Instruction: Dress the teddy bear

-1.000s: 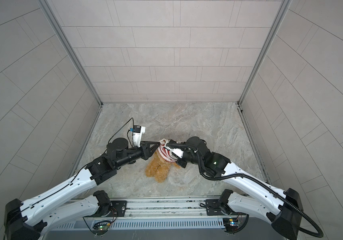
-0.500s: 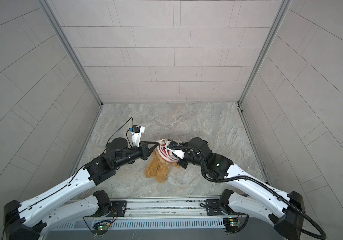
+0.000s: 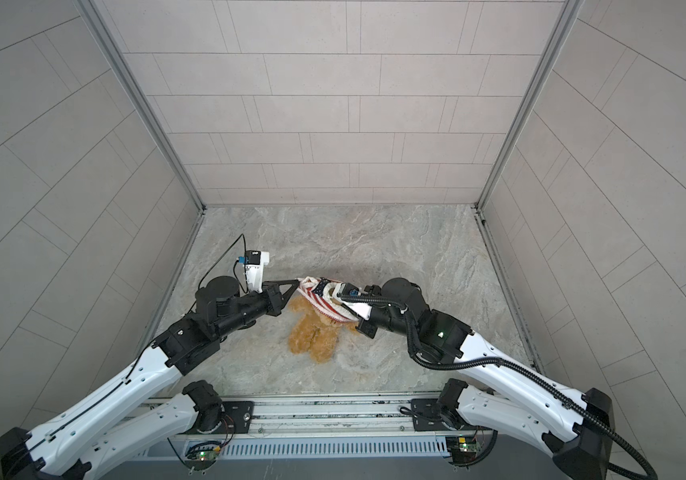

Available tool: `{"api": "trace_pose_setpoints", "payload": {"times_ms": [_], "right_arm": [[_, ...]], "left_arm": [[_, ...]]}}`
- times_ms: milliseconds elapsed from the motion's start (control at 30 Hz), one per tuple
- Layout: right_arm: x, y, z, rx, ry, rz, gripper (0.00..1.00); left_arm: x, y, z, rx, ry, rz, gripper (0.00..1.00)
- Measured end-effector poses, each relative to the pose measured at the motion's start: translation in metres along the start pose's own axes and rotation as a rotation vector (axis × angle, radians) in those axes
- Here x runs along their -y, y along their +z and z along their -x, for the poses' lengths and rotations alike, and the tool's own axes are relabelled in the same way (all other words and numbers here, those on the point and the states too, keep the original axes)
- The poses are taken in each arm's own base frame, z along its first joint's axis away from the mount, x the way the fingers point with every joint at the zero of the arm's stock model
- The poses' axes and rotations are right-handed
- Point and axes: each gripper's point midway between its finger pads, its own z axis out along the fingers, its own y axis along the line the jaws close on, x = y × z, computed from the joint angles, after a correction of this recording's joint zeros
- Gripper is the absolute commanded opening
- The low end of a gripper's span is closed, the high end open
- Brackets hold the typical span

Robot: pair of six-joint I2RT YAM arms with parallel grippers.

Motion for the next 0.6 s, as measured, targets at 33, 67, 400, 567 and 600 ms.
{"api": "trace_pose_setpoints", "payload": {"times_ms": [33,67,400,567,600], "right_arm": [[0.0,-0.001,-0.001,0.001,0.0,0.0,0.0],[-0.001,-0.001,-0.002,0.002,-0.001,-0.001,0.0],[-0.005,-0.006,-0.008,0.014,-0.005,0.003,0.0],[-0.002,-0.006,-0.008,0.013,0.005,-0.016,0.0],[0.0,-0.005,-0.008,0.009,0.01,-0.023,0.0]], "left_arm": [[-0.004,0.001,-0.003,-0.007,-0.003,0.009,0.0],[-0.009,0.002,-0.006,-0.014,-0.007,0.017,0.0],[-0.047,0.011,-0.05,-0.121,-0.052,0.075,0.0],[-0.037,0.01,-0.062,-0.17,-0.017,0.024,0.0],[-0.031,0.009,-0.066,-0.182,-0.002,0.005,0.0]]}}
